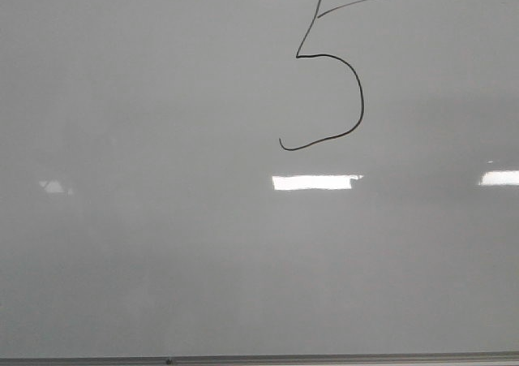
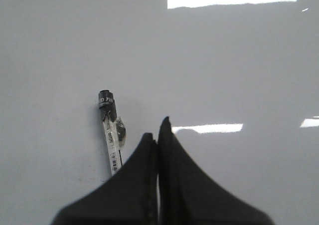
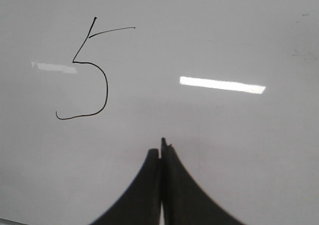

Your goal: Write number 5 on whiteboard

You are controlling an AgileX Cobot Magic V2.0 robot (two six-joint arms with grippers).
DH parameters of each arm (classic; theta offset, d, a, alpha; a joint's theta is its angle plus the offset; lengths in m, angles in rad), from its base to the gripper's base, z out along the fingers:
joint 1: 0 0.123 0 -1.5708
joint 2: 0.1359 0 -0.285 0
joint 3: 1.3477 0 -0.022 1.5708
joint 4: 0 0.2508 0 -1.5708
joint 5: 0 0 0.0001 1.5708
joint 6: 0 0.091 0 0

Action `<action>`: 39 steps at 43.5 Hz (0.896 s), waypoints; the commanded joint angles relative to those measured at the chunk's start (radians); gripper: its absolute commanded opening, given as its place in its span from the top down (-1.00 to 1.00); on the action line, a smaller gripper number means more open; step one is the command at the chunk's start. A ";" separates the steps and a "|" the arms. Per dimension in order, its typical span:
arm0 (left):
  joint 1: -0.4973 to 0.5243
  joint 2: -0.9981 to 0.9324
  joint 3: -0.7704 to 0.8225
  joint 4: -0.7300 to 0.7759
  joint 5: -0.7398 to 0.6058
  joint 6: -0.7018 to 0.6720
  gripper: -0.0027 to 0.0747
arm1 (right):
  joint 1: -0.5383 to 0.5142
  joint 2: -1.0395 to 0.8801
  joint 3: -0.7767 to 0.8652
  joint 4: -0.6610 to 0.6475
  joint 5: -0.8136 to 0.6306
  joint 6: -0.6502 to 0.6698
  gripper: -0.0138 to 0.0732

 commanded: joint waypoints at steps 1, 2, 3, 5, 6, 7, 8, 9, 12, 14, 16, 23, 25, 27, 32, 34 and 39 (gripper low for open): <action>0.001 0.005 -0.028 -0.011 -0.081 -0.001 0.98 | -0.008 0.011 -0.024 0.007 -0.086 0.000 0.85; 0.001 0.005 -0.028 -0.011 -0.081 -0.001 0.98 | -0.008 0.011 -0.024 0.007 -0.086 0.000 0.85; 0.001 0.005 -0.028 -0.011 -0.081 -0.001 0.98 | -0.008 0.011 -0.024 0.007 -0.086 0.000 0.85; 0.001 0.005 -0.028 -0.011 -0.081 -0.001 0.98 | -0.008 0.011 -0.024 0.007 -0.086 0.000 0.85; 0.001 0.005 -0.028 -0.011 -0.081 -0.001 0.98 | -0.008 0.011 -0.024 0.007 -0.086 0.000 0.85; 0.001 0.005 -0.028 -0.011 -0.081 -0.001 0.98 | -0.008 0.011 -0.024 0.007 -0.086 0.000 0.85; 0.001 0.005 -0.028 -0.011 -0.081 -0.001 0.98 | -0.008 0.011 -0.024 0.007 -0.086 0.000 0.85; 0.001 0.005 -0.028 -0.011 -0.081 -0.001 0.98 | -0.008 0.011 -0.024 0.007 -0.086 0.000 0.85; 0.001 0.005 -0.028 -0.011 -0.081 -0.001 0.98 | -0.008 0.011 -0.024 0.007 -0.086 0.000 0.85; 0.001 0.005 -0.028 -0.011 -0.081 -0.001 0.98 | -0.008 0.011 -0.024 0.007 -0.086 0.000 0.85; 0.001 0.005 -0.028 -0.009 -0.081 -0.001 0.98 | -0.008 0.011 -0.024 0.007 -0.086 0.000 0.85; 0.002 -0.018 -0.004 0.015 -0.079 -0.001 0.98 | -0.008 0.011 -0.024 0.007 -0.086 0.000 0.85; 0.002 -0.049 0.012 0.015 -0.076 -0.001 0.98 | -0.008 0.011 -0.024 0.007 -0.086 0.000 0.85; 0.002 -0.088 0.035 0.023 -0.070 0.001 0.98 | -0.008 0.011 -0.024 0.007 -0.086 0.000 0.85; 0.002 -0.197 0.093 0.026 -0.001 0.001 0.98 | -0.008 0.011 -0.024 0.007 -0.086 0.000 0.85; 0.002 -0.236 0.119 0.026 0.027 0.001 0.98 | -0.008 0.011 -0.024 0.007 -0.086 0.000 0.85; 0.002 -0.320 0.177 0.042 0.063 0.001 0.98 | -0.008 0.011 -0.024 0.007 -0.086 0.000 0.85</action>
